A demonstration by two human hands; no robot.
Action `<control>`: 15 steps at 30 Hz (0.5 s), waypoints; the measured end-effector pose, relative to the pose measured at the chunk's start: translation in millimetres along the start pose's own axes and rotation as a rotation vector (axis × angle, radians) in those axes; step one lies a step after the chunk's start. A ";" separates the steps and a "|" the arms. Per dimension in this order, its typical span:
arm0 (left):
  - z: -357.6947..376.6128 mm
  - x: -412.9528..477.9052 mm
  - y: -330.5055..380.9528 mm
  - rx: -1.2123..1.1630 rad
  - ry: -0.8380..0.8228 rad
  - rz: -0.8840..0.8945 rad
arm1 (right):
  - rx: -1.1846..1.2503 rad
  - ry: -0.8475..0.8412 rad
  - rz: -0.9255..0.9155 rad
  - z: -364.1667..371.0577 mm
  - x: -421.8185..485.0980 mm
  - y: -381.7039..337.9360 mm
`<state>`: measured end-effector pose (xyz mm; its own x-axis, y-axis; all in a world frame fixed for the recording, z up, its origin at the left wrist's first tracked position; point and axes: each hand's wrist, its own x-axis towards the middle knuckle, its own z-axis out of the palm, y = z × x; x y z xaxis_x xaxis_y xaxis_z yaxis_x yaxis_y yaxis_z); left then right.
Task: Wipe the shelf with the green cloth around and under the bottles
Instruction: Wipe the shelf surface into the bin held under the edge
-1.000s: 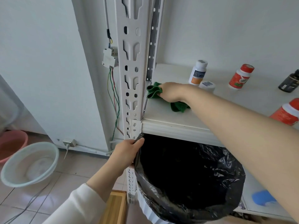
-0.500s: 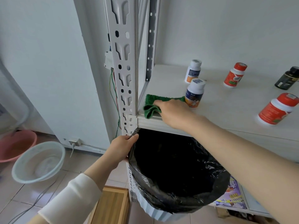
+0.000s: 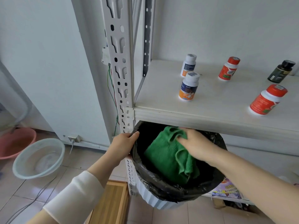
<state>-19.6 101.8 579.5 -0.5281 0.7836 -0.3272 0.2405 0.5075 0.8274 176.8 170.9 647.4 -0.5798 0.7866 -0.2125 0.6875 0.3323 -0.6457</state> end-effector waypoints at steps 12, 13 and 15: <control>36.6 -4.2 27.6 0.018 -0.074 0.037 | 0.858 0.110 0.255 -99.7 -28.2 18.3; 40.3 -3.1 30.5 0.010 -0.072 0.029 | 0.887 0.131 0.234 -112.6 -27.8 16.7; 45.6 -1.3 35.7 0.007 -0.062 0.025 | 0.903 0.140 0.203 -139.4 -24.3 12.6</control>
<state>26.9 135.1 588.7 -0.4706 0.8164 -0.3346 0.2582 0.4901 0.8325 260.6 228.5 746.7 -0.3876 0.8601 -0.3316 0.1363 -0.3024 -0.9434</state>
